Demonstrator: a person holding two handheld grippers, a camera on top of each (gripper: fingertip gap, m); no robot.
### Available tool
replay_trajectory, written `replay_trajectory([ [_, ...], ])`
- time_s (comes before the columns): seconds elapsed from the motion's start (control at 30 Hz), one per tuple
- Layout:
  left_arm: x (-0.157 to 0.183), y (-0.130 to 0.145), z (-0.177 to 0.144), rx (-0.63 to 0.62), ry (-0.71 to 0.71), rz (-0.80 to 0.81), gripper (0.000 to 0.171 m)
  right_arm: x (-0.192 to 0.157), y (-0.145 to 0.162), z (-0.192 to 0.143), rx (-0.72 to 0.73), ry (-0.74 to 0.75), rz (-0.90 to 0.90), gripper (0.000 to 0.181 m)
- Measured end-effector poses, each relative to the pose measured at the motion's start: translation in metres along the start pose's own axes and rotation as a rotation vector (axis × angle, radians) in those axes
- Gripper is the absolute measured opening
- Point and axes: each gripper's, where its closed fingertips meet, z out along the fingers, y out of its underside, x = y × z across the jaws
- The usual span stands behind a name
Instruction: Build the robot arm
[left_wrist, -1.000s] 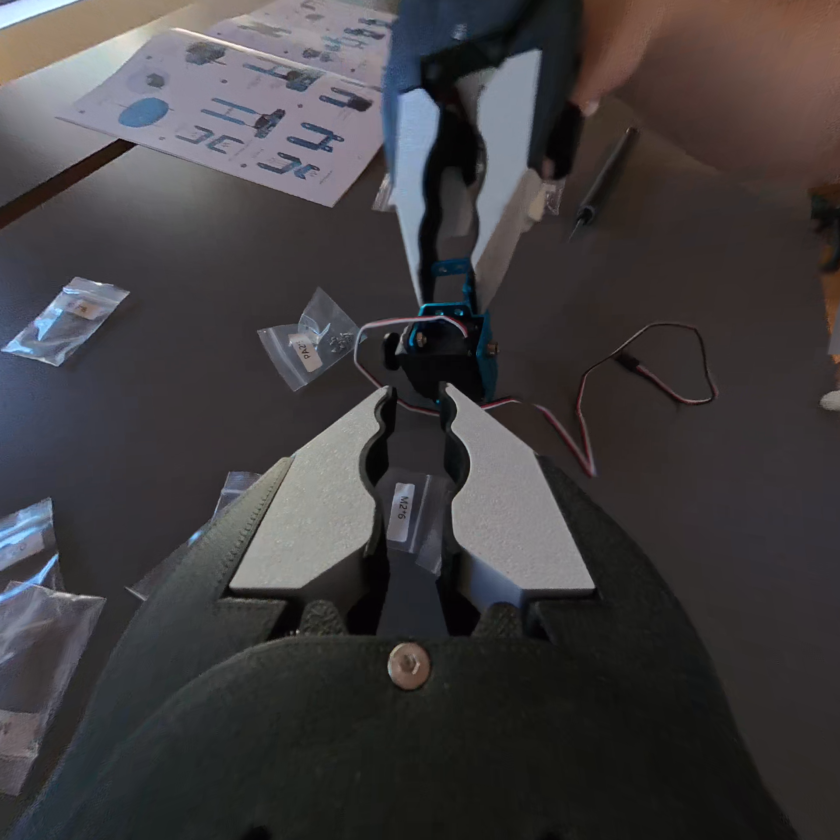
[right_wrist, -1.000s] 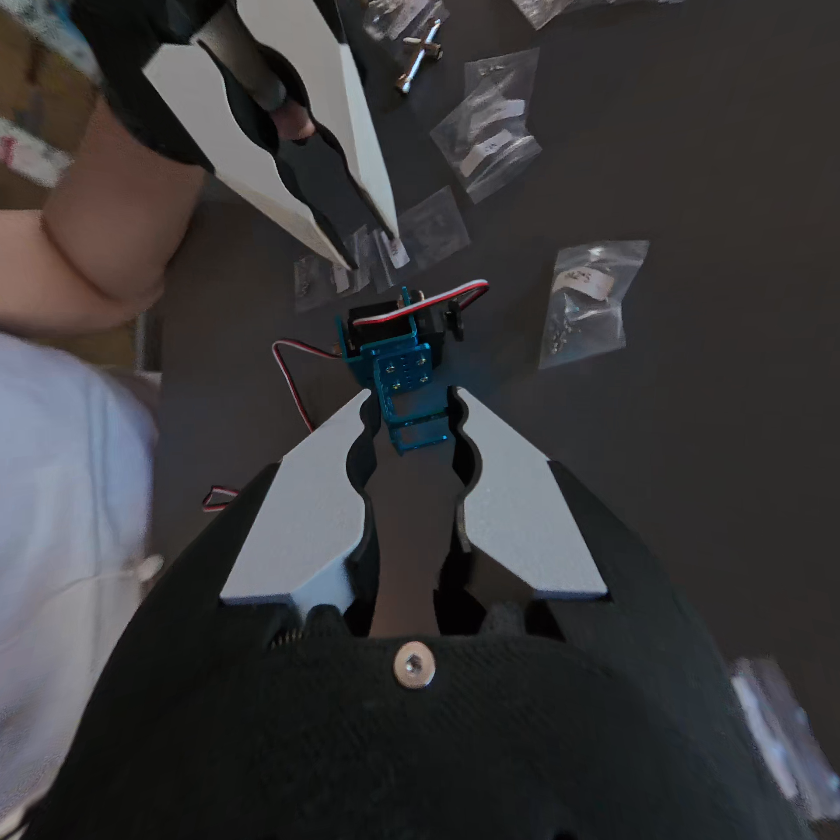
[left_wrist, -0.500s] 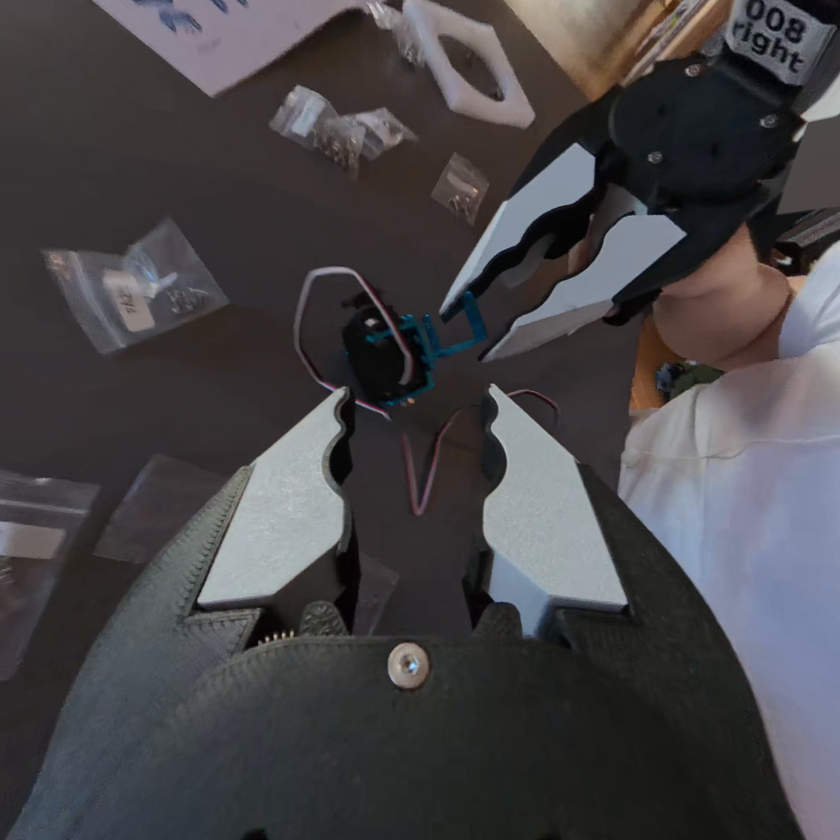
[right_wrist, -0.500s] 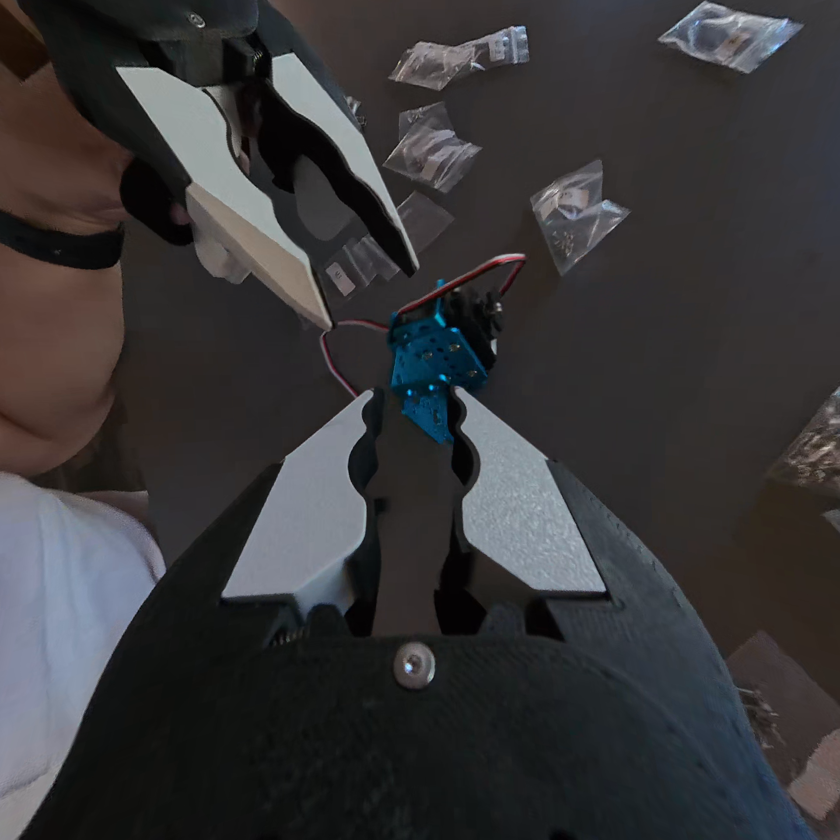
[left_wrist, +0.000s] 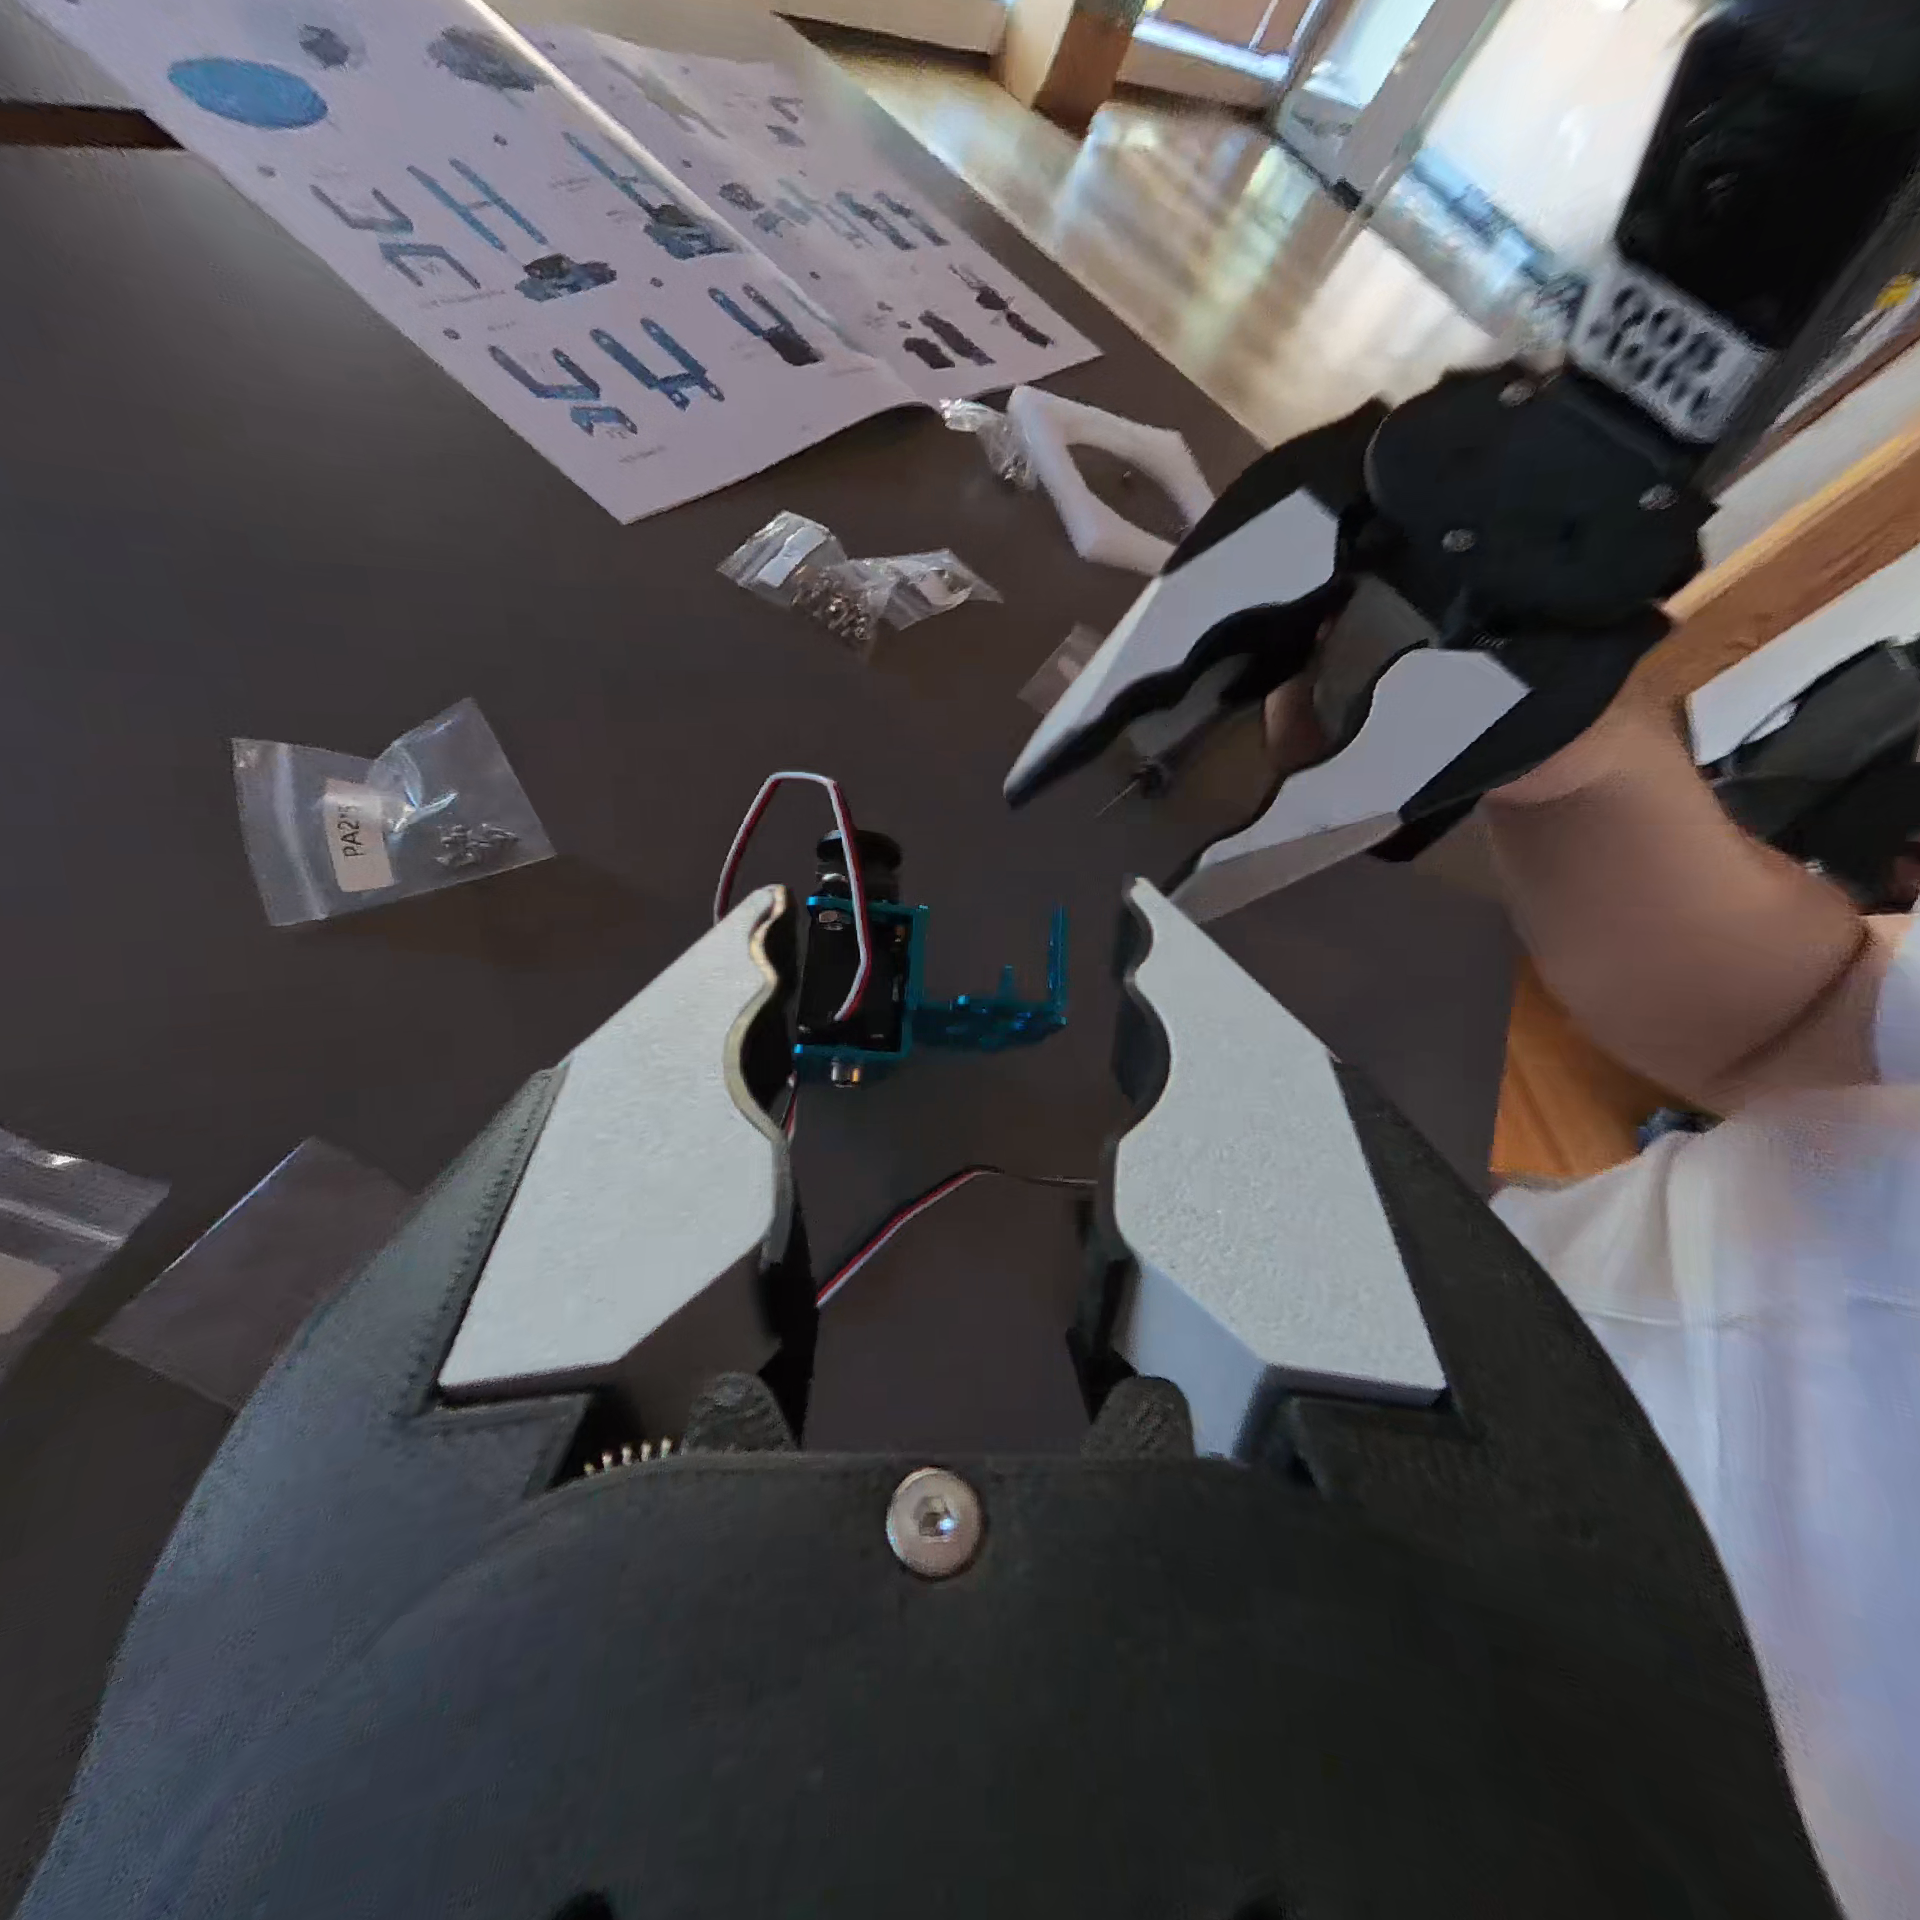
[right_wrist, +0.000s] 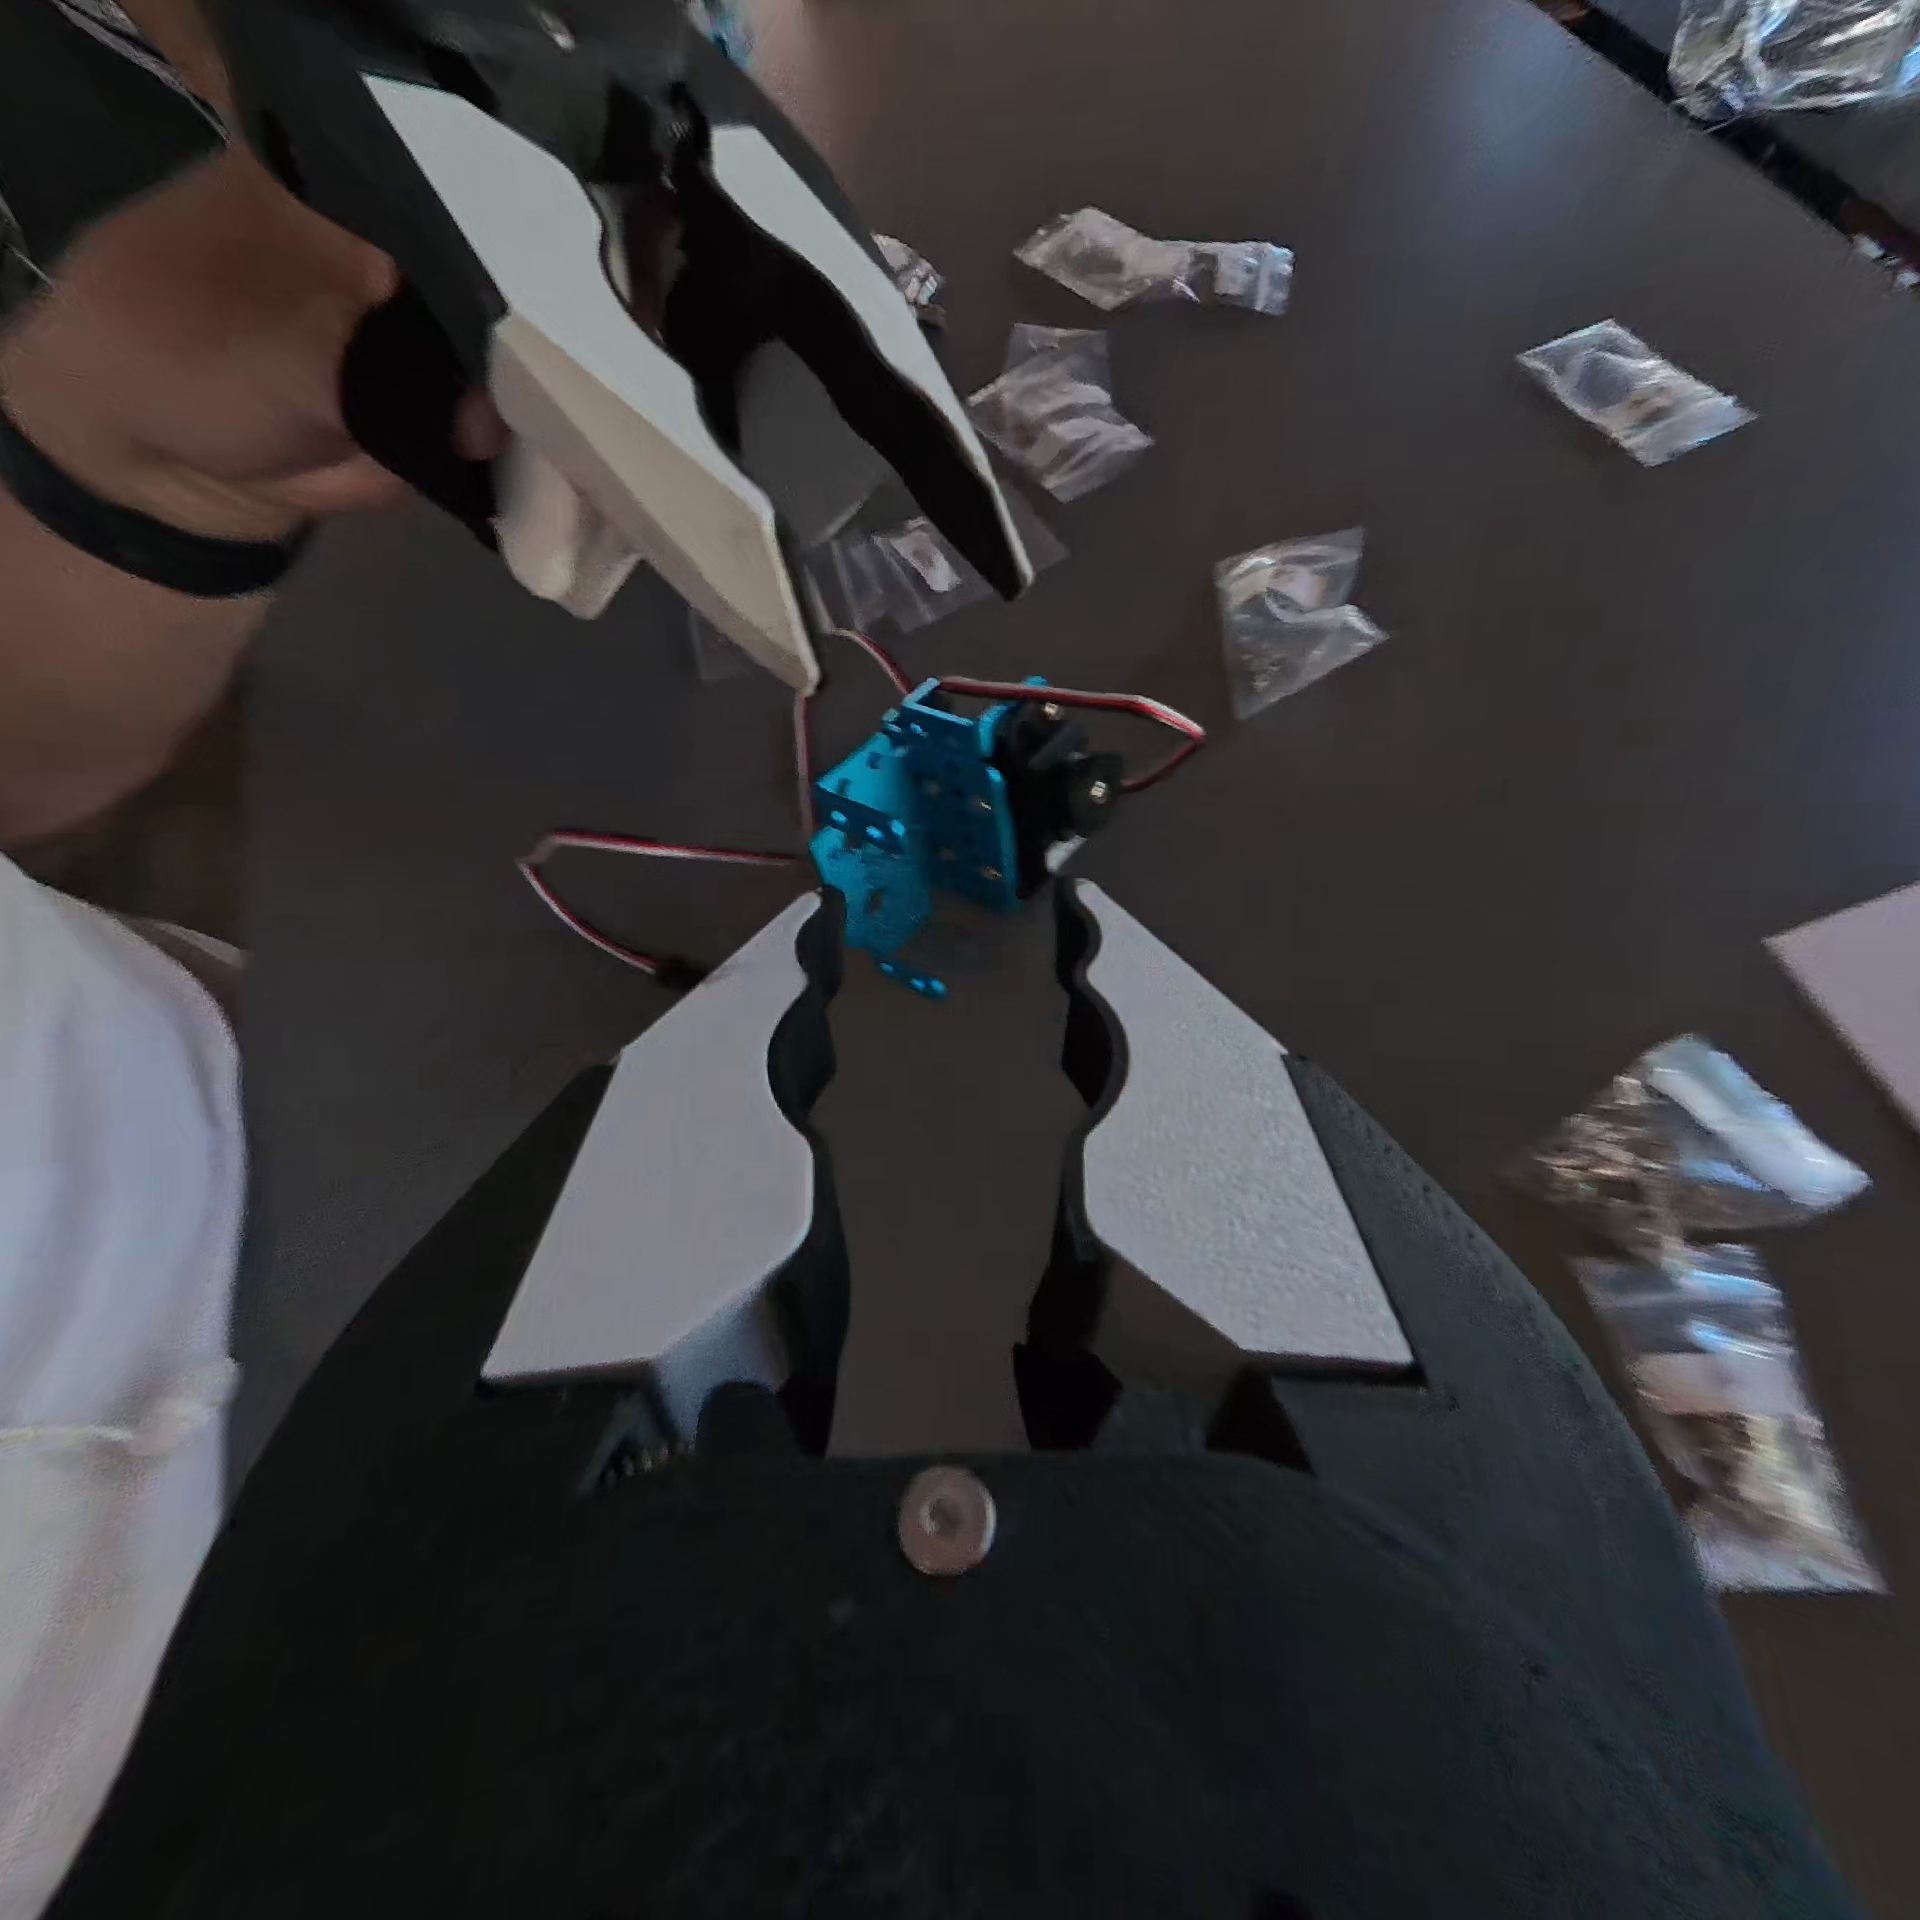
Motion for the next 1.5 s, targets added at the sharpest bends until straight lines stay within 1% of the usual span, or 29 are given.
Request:
replay_trajectory([
  [0.03, -0.001, 0.003, 0.005, -0.024, -0.035, 0.013, 0.065, 0.007, 0.003, -0.003, -0.018, 0.019, -0.023, 0.044],
  [0.07, -0.004, 0.006, 0.009, -0.050, -0.080, 0.032, 0.065, 0.012, 0.004, -0.006, -0.025, 0.034, -0.029, 0.046],
  [0.13, -0.007, 0.009, 0.015, -0.071, -0.155, 0.062, 0.065, 0.015, 0.004, -0.015, 0.000, 0.035, -0.036, 0.046],
  [0.2, -0.008, 0.011, 0.018, -0.086, -0.209, 0.077, 0.062, 0.013, 0.010, -0.024, 0.020, 0.030, -0.053, 0.046],
  [0.27, -0.011, 0.013, 0.021, -0.111, -0.256, 0.084, 0.053, 0.016, 0.023, -0.030, 0.006, 0.061, -0.060, 0.046],
  [0.33, -0.017, 0.016, 0.021, -0.162, -0.309, 0.092, 0.053, 0.016, 0.037, -0.034, -0.014, 0.074, -0.051, 0.046],
  [0.43, -0.021, 0.020, 0.020, -0.227, -0.342, 0.121, 0.041, 0.014, 0.051, -0.036, -0.025, 0.075, -0.034, 0.046],
  [0.5, -0.020, 0.026, 0.020, -0.277, -0.332, 0.151, 0.030, 0.012, 0.055, -0.037, -0.021, 0.070, -0.026, 0.047],
  [0.53, -0.020, 0.030, 0.020, -0.301, -0.327, 0.163, 0.028, 0.011, 0.056, -0.037, -0.015, 0.066, -0.021, 0.047],
  [0.6, -0.018, 0.031, 0.020, -0.319, -0.299, 0.169, 0.028, 0.010, 0.056, -0.036, -0.010, 0.061, -0.015, 0.047],
  [0.67, -0.016, 0.032, 0.021, -0.343, -0.259, 0.219, 0.028, 0.008, 0.056, -0.035, -0.009, 0.053, -0.019, 0.047],
  [0.83, -0.008, 0.034, 0.021, -0.400, -0.127, 0.437, 0.028, 0.004, 0.051, -0.036, 0.013, 0.019, -0.042, 0.047],
  [0.97, -0.004, 0.037, 0.020, -0.437, -0.035, 0.543, 0.028, 0.002, 0.045, -0.028, 0.010, -0.046, -0.091, 0.047],
  [1.03, -0.001, 0.038, 0.020, -0.448, 0.015, 0.569, 0.028, 0.003, 0.036, -0.021, 0.017, -0.073, -0.131, 0.051],
  [1.13, 0.000, 0.038, 0.021, -0.451, 0.041, 0.592, 0.028, 0.004, 0.017, -0.007, 0.054, -0.114, -0.207, 0.068],
  [1.23, 0.002, 0.038, 0.022, -0.443, 0.047, 0.639, 0.027, 0.003, 0.006, 0.009, 0.047, -0.161, -0.257, 0.070],
  [1.27, 0.003, 0.038, 0.022, -0.440, 0.046, 0.655, 0.027, 0.003, 0.005, 0.013, 0.040, -0.170, -0.272, 0.064],
  [1.33, 0.004, 0.038, 0.023, -0.437, 0.039, 0.681, 0.027, 0.001, 0.006, 0.018, 0.019, -0.176, -0.307, 0.046],
  [1.4, 0.004, 0.037, 0.023, -0.435, 0.024, 0.701, 0.028, -0.002, 0.007, 0.017, 0.036, -0.166, -0.358, 0.028],
  [1.5, -0.001, 0.032, 0.024, -0.417, -0.044, 0.746, 0.029, 0.006, 0.010, 0.018, 0.016, -0.074, -0.443, 0.021],
])
